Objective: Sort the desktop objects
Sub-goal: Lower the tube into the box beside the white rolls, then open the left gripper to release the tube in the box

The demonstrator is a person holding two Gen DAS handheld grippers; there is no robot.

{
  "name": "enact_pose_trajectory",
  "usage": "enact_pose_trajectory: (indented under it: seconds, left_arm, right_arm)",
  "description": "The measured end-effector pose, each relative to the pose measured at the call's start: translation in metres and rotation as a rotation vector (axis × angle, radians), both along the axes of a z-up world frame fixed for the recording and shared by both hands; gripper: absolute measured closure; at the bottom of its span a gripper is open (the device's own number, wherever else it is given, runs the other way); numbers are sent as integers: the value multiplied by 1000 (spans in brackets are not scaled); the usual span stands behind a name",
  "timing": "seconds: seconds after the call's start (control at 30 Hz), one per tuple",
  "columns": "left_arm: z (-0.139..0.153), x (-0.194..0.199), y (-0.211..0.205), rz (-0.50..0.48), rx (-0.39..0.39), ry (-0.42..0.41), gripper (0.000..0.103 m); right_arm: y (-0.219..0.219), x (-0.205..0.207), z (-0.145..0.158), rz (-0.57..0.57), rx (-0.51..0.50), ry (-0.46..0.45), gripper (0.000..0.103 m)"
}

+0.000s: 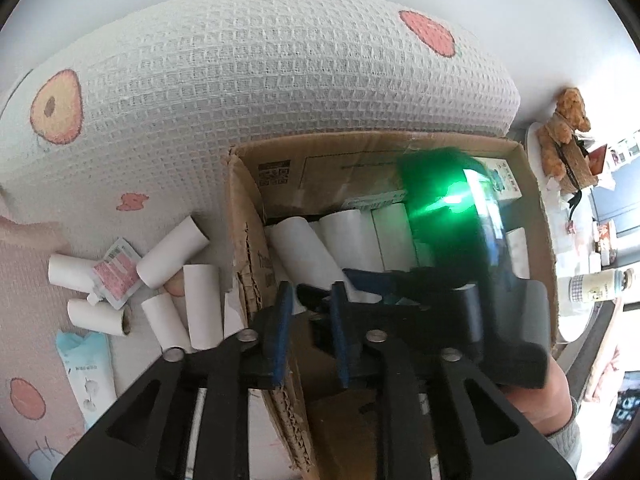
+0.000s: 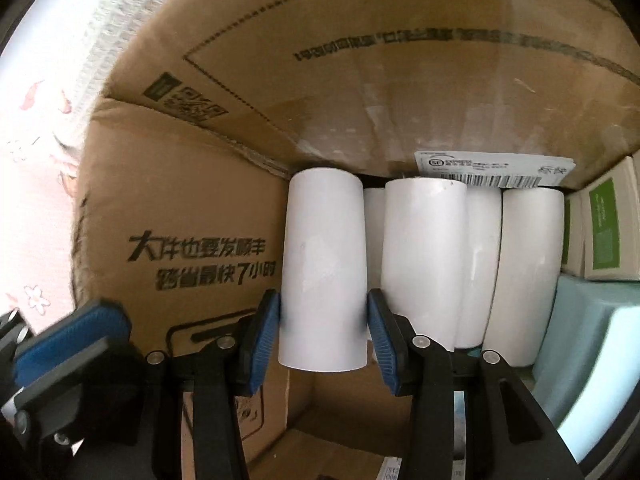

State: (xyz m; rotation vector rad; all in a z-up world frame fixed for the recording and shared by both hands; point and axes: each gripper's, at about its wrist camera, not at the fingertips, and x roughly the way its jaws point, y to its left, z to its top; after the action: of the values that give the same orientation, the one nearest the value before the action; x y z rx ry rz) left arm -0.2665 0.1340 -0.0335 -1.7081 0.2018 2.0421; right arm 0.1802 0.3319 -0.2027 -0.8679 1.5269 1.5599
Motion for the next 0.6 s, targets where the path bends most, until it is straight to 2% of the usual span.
enact_pose_trajectory:
  seconds: [0.1, 0.17, 0.27, 0.33, 0.47, 0.5, 0.6]
  left_arm:
    - [7, -3, -3, 29, 26, -14, 63]
    - [11, -5, -2, 46, 30, -17, 61]
    - [14, -4, 1, 57, 20, -18, 61]
    - [13, -1, 9, 43, -3, -17, 61]
    - [6, 9, 29, 3, -68, -15, 61]
    - [2, 10, 34, -6, -83, -23, 61]
    - [-17, 11, 46, -5, -126, -70, 61]
  right_arm:
    - [-5, 13, 12, -18, 24, -17, 62]
    - [-9, 23, 25, -27, 62, -30, 62]
    - [-15, 39, 42, -23, 86, 43, 62]
    - [-18, 48, 51, -26, 98, 55, 62]
    - [-30, 67, 76, -15, 159, -42, 61]
    - [-30, 81, 78, -8, 171, -67, 62]
    - [-30, 79, 93, 0, 229, -140, 62]
